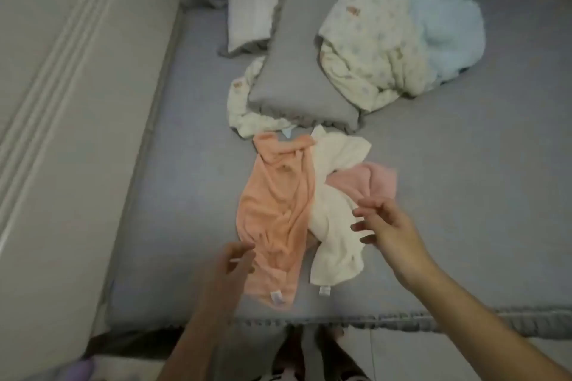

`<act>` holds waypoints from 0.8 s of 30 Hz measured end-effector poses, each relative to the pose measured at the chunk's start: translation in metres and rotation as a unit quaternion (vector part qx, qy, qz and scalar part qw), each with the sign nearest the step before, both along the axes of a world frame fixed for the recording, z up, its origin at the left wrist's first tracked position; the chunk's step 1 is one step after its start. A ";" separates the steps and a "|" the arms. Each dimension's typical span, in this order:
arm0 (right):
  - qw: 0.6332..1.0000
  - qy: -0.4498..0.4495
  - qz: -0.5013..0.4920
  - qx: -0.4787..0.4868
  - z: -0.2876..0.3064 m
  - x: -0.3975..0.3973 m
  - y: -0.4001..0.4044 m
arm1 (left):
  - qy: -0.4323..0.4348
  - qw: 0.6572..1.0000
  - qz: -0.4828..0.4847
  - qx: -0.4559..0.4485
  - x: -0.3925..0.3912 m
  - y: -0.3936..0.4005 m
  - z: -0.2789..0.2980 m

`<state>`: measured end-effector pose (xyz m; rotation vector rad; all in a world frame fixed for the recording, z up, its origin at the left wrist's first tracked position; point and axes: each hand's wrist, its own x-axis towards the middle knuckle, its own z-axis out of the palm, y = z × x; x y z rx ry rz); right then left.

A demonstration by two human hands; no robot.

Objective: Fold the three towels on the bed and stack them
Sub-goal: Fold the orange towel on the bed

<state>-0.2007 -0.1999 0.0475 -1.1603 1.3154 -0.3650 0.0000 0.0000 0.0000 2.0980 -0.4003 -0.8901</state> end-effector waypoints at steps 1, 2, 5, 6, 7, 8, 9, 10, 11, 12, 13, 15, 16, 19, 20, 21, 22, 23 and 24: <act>1.000 0.018 0.003 0.015 -0.029 0.005 0.002 | 0.021 0.999 -0.026 0.026 -0.007 -0.003 -0.025; 0.999 0.039 0.005 0.023 -0.056 0.009 0.003 | 0.035 0.997 -0.055 0.048 -0.012 -0.008 -0.046; 0.993 0.075 -0.003 0.088 -0.143 0.022 0.011 | 0.051 0.989 -0.094 0.101 -0.014 -0.034 -0.115; 0.991 0.087 0.001 0.102 -0.166 0.028 0.015 | 0.043 0.988 -0.099 0.112 -0.012 -0.045 -0.133; 0.989 0.092 -0.001 0.114 -0.190 0.035 0.016 | 0.031 0.987 -0.104 0.116 -0.009 -0.058 -0.153; 0.988 0.098 0.002 0.123 -0.209 0.042 0.016 | 0.022 0.987 -0.115 0.115 -0.005 -0.072 -0.170; 0.986 0.103 0.000 0.132 -0.229 0.049 0.015 | 0.019 0.987 -0.115 0.111 -0.002 -0.085 -0.191; 0.983 0.114 0.004 0.142 -0.246 0.055 0.015 | 0.022 0.988 -0.113 0.106 0.002 -0.098 -0.210; 0.982 0.117 0.004 0.148 -0.263 0.061 0.016 | 0.022 0.988 -0.112 0.102 0.006 -0.108 -0.227; 0.981 0.118 0.005 0.153 -0.275 0.067 0.017 | 0.007 0.989 -0.109 0.098 0.011 -0.115 -0.242; 0.981 0.117 0.003 0.155 -0.286 0.073 0.019 | -0.019 0.990 -0.103 0.098 0.019 -0.121 -0.257; 0.981 0.112 0.003 0.155 -0.304 0.086 0.020 | -0.078 0.987 -0.077 0.121 0.042 -0.127 -0.284; 0.982 0.112 -0.001 0.153 -0.309 0.094 0.019 | -0.100 0.982 -0.061 0.145 0.056 -0.128 -0.295; 0.987 0.102 -0.005 0.126 -0.322 0.115 0.015 | -0.116 0.965 -0.012 0.236 0.097 -0.122 -0.321; 0.989 0.103 0.007 0.109 -0.324 0.122 0.012 | -0.102 0.962 0.000 0.252 0.107 -0.118 -0.328; 0.990 0.102 0.021 0.094 -0.327 0.129 0.010 | -0.082 0.964 0.007 0.254 0.115 -0.116 -0.333; 0.991 0.096 0.033 0.089 -0.329 0.134 0.009 | -0.054 0.968 0.012 0.245 0.121 -0.113 -0.336; 0.991 0.086 0.043 0.092 -0.331 0.139 0.011 | -0.019 0.973 0.023 0.229 0.124 -0.110 -0.337; 0.990 0.080 0.052 0.100 -0.330 0.142 0.013 | 0.011 0.976 0.037 0.215 0.124 -0.108 -0.334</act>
